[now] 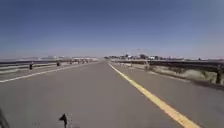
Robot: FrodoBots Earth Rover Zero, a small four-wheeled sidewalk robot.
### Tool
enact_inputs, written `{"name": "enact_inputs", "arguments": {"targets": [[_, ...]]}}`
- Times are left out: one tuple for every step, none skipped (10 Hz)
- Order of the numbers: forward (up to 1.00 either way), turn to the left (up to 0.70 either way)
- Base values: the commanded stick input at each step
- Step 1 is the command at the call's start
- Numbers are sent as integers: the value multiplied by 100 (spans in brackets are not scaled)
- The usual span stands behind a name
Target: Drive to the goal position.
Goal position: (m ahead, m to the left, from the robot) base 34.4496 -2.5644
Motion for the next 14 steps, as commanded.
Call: {"name": "enact_inputs", "arguments": {"targets": [[100,0],[100,0],[100,0],[100,0],[100,0],[100,0],[100,0],[100,0],[100,0],[100,0],[100,0],[100,0],[100,0],[100,0]]}}
